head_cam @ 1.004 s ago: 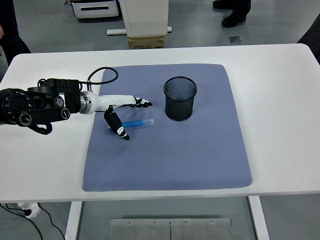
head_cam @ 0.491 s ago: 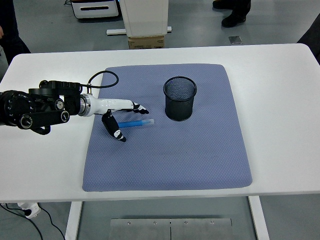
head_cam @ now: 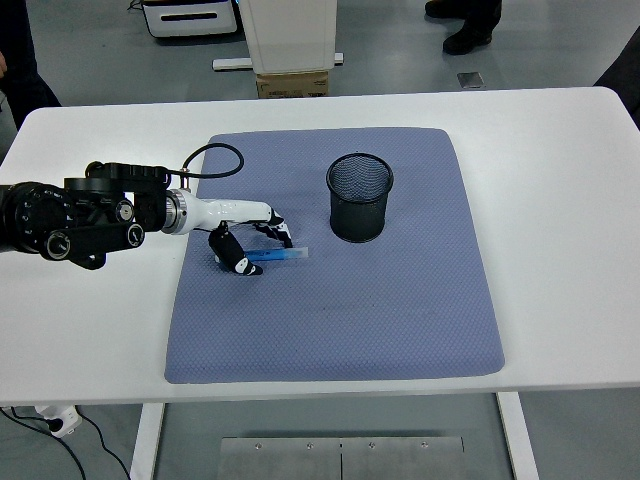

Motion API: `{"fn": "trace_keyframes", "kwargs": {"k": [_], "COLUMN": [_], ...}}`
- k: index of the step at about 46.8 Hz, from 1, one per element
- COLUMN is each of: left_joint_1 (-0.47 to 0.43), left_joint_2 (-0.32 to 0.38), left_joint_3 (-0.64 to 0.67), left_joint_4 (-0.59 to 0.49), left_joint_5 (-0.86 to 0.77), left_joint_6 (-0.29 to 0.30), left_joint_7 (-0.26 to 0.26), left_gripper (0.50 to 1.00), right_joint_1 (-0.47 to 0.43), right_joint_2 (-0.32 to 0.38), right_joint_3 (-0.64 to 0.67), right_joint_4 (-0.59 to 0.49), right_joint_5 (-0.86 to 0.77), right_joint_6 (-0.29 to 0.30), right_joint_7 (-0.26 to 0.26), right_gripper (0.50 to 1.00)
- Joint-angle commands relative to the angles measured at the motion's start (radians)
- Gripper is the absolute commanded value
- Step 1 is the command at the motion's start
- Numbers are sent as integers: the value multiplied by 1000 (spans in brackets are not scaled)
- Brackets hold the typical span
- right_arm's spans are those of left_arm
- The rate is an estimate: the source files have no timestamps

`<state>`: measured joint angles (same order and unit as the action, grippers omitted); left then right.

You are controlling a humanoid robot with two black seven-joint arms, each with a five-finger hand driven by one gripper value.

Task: Left hand places marker in pen holder

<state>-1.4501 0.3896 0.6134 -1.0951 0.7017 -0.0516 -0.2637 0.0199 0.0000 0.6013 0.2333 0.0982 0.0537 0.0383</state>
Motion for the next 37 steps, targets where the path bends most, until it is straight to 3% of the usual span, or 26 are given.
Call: {"fn": "trace_keyframes", "kwargs": {"k": [1, 16, 25, 37], "left_joint_1": [0, 4, 4, 7], "left_joint_2": [-2, -6, -8, -8], "left_joint_3": [2, 3, 3, 3], "left_joint_4": [0, 4, 9, 9], "left_joint_5": [1, 21, 31, 36], "left_joint_6": [-1, 1, 1, 1], "left_joint_7": [0, 0, 0, -3], "left_gripper": [672, 622, 555, 552], "right_joint_1": [0, 0, 0, 0], "right_joint_2": [0, 0, 0, 0], "right_joint_3": [0, 0, 0, 0], "right_joint_4": [0, 0, 0, 0], "right_joint_5": [0, 0, 0, 0], "right_joint_6": [0, 0, 0, 0], "right_joint_7": [0, 0, 0, 0], "right_gripper": [1000, 1000, 1000, 1000]}}
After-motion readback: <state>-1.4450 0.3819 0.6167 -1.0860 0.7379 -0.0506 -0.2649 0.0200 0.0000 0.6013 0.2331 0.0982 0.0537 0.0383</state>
